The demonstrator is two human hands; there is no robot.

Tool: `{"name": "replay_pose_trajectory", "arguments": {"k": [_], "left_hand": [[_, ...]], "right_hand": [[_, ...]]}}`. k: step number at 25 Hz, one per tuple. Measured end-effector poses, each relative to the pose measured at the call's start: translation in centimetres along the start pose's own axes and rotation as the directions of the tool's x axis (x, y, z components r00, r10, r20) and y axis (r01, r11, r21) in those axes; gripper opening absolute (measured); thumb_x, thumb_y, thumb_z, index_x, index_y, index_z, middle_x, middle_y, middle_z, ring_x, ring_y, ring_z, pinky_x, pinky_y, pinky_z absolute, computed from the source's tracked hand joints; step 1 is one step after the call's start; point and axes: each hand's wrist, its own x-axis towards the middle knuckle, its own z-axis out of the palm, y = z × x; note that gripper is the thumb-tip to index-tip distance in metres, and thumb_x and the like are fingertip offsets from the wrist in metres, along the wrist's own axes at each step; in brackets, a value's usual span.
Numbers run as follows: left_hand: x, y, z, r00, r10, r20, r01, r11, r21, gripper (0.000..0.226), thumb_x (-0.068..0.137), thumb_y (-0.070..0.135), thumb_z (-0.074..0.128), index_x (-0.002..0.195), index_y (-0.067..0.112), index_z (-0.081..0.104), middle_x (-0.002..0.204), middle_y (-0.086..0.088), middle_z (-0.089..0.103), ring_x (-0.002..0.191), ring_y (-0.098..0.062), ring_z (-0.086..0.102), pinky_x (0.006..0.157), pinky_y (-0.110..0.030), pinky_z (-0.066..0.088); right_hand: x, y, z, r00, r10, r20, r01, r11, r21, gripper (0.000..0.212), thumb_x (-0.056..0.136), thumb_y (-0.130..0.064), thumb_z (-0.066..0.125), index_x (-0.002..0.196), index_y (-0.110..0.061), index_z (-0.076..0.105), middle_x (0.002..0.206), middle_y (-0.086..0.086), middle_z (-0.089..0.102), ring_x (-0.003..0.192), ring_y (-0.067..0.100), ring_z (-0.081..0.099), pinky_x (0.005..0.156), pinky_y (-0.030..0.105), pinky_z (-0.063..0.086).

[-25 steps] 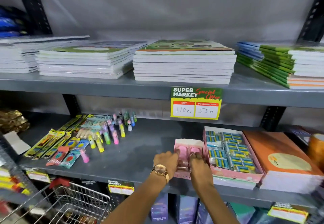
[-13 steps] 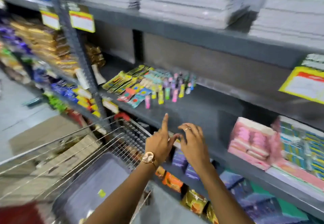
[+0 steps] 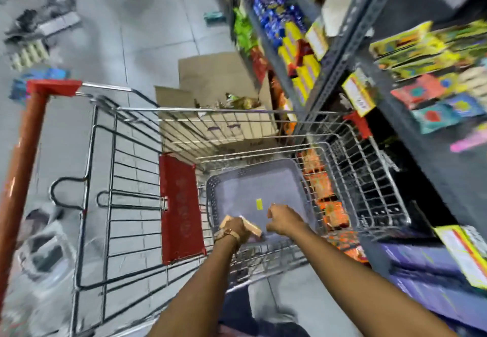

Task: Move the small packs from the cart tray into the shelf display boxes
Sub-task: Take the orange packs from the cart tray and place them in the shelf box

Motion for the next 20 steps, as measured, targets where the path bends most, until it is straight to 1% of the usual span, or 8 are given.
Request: {"name": "replay_pose_trajectory", "arguments": {"k": [3, 5, 8, 12, 15, 17, 18, 20], "left_hand": [[4.3, -1.7, -0.4, 0.990, -0.138, -0.009, 0.137, 0.987, -0.090, 0.040, 0.096, 0.021, 0.047, 0.130, -0.001, 0.051, 0.139, -0.019, 0.053, 0.128, -0.030, 0.051, 0.101, -0.030, 0.040], [6.3, -3.2, 0.4, 0.954, -0.296, -0.055, 0.281, 0.940, -0.193, 0.039, 0.095, 0.021, 0.047, 0.127, -0.001, 0.055, 0.137, -0.019, 0.055, 0.127, -0.033, 0.052, 0.102, -0.036, 0.042], [8.7, -4.3, 1.8, 0.901, -0.431, -0.057, 0.388, 0.858, -0.337, 0.042, 0.095, 0.024, 0.049, 0.128, -0.001, 0.054, 0.136, -0.022, 0.055, 0.125, -0.034, 0.053, 0.102, -0.039, 0.045], [12.0, -4.4, 3.2, 0.925, -0.368, -0.099, 0.308, 0.874, -0.375, 0.031, 0.091, 0.020, 0.055, 0.110, -0.005, 0.062, 0.118, -0.026, 0.064, 0.110, -0.035, 0.061, 0.091, -0.041, 0.047], [12.5, -3.3, 4.5, 0.953, -0.277, -0.124, 0.222, 0.915, -0.336, 0.025, 0.090, 0.016, 0.054, 0.106, -0.002, 0.062, 0.111, -0.027, 0.066, 0.107, -0.037, 0.062, 0.091, -0.044, 0.047], [12.3, -2.4, 4.8, 0.952, -0.273, -0.136, 0.213, 0.915, -0.344, 0.024, 0.090, 0.021, 0.053, 0.103, 0.004, 0.063, 0.110, -0.026, 0.065, 0.106, -0.040, 0.061, 0.090, -0.045, 0.049], [12.0, -1.9, 4.7, 0.944, -0.303, -0.132, 0.229, 0.888, -0.399, 0.027, 0.090, 0.029, 0.051, 0.101, 0.007, 0.062, 0.111, -0.025, 0.066, 0.106, -0.039, 0.061, 0.091, -0.044, 0.050], [11.7, -0.7, 3.9, 0.919, -0.384, -0.092, 0.295, 0.823, -0.486, 0.044, 0.089, 0.044, 0.047, 0.109, 0.008, 0.062, 0.117, -0.023, 0.065, 0.109, -0.039, 0.061, 0.093, -0.040, 0.050]], "right_hand": [[4.6, 0.1, 3.1, 0.990, 0.125, 0.070, -0.128, 0.991, 0.041, 0.041, 0.081, -0.021, 0.066, 0.119, -0.006, 0.058, 0.125, 0.021, 0.061, 0.117, 0.033, 0.059, 0.094, 0.037, 0.050], [6.7, 0.2, 5.5, 0.979, 0.199, 0.048, -0.204, 0.966, 0.161, 0.043, 0.078, -0.016, 0.070, 0.117, -0.005, 0.058, 0.121, 0.020, 0.063, 0.114, 0.032, 0.059, 0.091, 0.036, 0.050], [9.2, -0.4, 9.0, 0.984, 0.177, 0.005, -0.174, 0.966, 0.192, 0.035, 0.078, -0.010, 0.069, 0.111, -0.005, 0.061, 0.120, 0.018, 0.062, 0.111, 0.033, 0.060, 0.089, 0.038, 0.048], [11.7, 0.6, 11.3, 0.992, 0.109, -0.067, -0.094, 0.976, 0.197, 0.020, 0.081, -0.021, 0.069, 0.094, -0.006, 0.065, 0.106, 0.020, 0.068, 0.100, 0.035, 0.064, 0.078, 0.041, 0.048], [13.7, 2.1, 10.3, 0.971, 0.232, -0.061, -0.192, 0.903, 0.384, 0.022, 0.083, -0.014, 0.066, 0.101, -0.001, 0.068, 0.105, 0.026, 0.071, 0.100, 0.040, 0.066, 0.077, 0.040, 0.051], [14.5, 2.9, 8.8, 0.950, 0.307, 0.053, -0.277, 0.755, 0.595, 0.027, 0.086, 0.001, 0.057, 0.112, 0.003, 0.064, 0.108, 0.025, 0.070, 0.101, 0.037, 0.066, 0.080, 0.041, 0.052], [14.8, 3.1, 8.2, 0.934, 0.329, 0.141, -0.321, 0.591, 0.740, 0.025, 0.089, 0.003, 0.051, 0.111, 0.005, 0.063, 0.098, 0.024, 0.072, 0.092, 0.032, 0.069, 0.072, 0.040, 0.055], [14.6, 3.1, 7.0, 0.889, 0.341, 0.306, -0.367, 0.130, 0.921, 0.025, 0.095, -0.005, 0.037, 0.088, -0.001, 0.062, 0.056, 0.009, 0.070, 0.050, 0.017, 0.066, 0.042, 0.024, 0.050]]}}
